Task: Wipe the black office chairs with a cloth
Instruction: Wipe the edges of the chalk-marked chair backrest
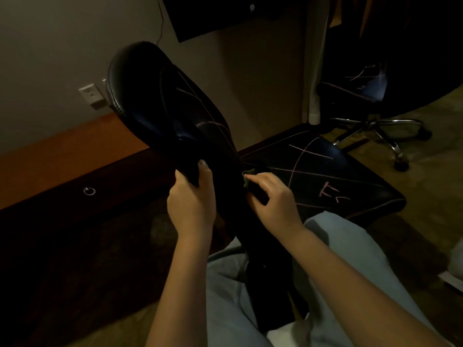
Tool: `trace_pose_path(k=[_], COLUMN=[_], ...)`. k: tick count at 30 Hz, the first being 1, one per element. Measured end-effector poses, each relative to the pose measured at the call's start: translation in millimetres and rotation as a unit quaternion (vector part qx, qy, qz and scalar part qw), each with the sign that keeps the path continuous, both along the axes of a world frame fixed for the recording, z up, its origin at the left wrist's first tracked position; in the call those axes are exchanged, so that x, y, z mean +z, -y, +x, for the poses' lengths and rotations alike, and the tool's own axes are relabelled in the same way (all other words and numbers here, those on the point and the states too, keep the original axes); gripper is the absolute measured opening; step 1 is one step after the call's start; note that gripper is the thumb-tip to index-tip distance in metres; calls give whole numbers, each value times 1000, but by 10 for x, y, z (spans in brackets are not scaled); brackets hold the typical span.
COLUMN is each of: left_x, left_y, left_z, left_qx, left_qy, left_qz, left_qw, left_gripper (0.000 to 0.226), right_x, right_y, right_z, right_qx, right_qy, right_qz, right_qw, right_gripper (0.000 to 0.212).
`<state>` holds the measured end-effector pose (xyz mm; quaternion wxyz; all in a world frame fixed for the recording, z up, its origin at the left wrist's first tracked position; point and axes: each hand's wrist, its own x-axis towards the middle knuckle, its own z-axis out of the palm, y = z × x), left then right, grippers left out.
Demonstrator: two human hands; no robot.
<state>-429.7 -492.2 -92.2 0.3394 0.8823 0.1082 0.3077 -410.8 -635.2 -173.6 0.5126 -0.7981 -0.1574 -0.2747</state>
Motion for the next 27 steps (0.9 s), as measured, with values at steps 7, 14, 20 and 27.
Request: trace_pose_path(k=[7, 14, 20, 27], left_x=[-2, 7, 20, 33], left_y=[2, 9, 9, 7], left_z=[-9, -4, -31, -31], left_qx=[5, -2, -8, -7], left_qy=[-1, 1, -1, 1], left_qz=[-6, -8, -5, 3], left_qw=[1000, 1000, 1000, 1000], left_gripper=[61, 69, 70, 73], right_x=[-138, -670, -247, 189], right_y=[1, 204, 149, -64], right_z=[48, -38, -187, -99], right_qx=[-68, -27, -37, 2], right_qy=[33, -129, -26, 32], right_qz=[-48, -14, 67, -6], right_qw=[996, 991, 997, 999], right_gripper=[21, 21, 30, 45])
